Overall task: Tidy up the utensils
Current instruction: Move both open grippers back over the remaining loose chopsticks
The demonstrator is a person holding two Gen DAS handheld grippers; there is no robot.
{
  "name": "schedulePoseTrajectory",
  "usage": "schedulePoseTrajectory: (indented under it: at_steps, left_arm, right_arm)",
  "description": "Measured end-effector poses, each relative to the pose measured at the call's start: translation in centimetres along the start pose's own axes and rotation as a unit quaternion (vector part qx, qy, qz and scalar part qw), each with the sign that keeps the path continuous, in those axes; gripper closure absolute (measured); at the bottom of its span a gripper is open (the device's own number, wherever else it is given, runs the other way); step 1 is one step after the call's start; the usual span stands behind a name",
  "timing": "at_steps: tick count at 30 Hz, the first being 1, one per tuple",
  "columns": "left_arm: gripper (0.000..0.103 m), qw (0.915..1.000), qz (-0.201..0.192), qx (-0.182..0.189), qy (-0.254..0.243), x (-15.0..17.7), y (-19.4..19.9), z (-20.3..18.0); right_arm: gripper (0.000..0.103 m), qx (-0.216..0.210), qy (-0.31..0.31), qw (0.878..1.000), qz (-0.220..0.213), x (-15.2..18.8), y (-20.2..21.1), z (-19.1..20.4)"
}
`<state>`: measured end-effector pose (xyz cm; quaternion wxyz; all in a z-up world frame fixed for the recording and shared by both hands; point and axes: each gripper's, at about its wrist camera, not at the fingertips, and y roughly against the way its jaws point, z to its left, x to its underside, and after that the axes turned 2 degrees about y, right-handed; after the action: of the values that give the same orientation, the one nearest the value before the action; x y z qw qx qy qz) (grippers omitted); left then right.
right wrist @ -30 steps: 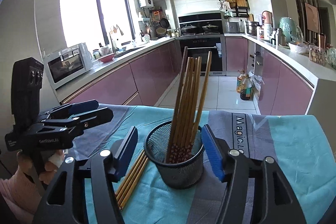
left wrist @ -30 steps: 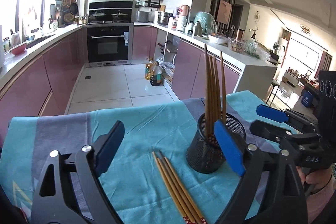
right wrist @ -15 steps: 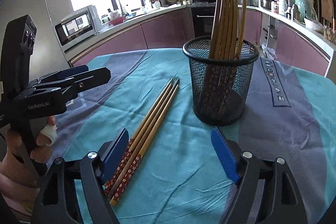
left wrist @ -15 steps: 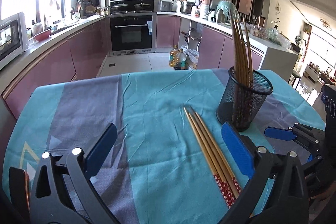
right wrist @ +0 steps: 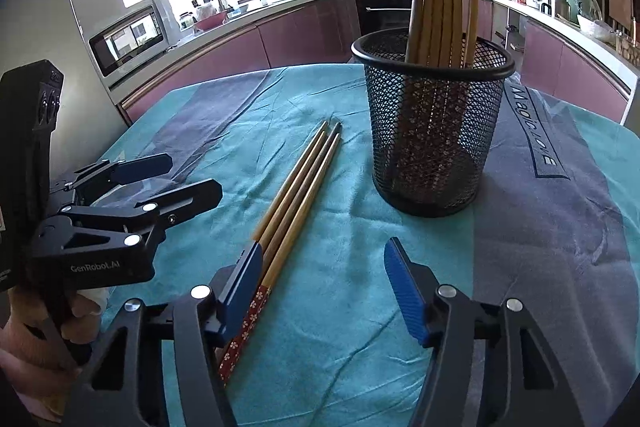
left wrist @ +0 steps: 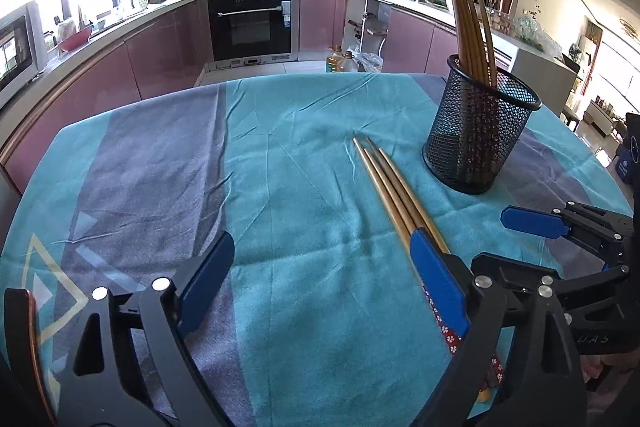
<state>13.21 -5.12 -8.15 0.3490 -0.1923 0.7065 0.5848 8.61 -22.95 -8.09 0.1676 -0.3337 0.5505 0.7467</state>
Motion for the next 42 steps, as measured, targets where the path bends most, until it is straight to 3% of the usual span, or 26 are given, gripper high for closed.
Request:
schedulePoseTrajectory:
  at_steps: [21, 42]
  left_arm:
    - [0.021, 0.9998, 0.011, -0.006, -0.012, -0.1, -0.6, -0.4]
    - [0.026, 0.9979, 0.048, 0.034, -0.026, -0.8, -2.9, -1.2]
  right_arm:
    - [0.054, 0.007, 0.003, 1.000, 0.023, -0.7, -1.2, 0.0]
    - [0.065, 0.008, -0.001, 0.999, 0.042, -1.1, -1.9, -0.3]
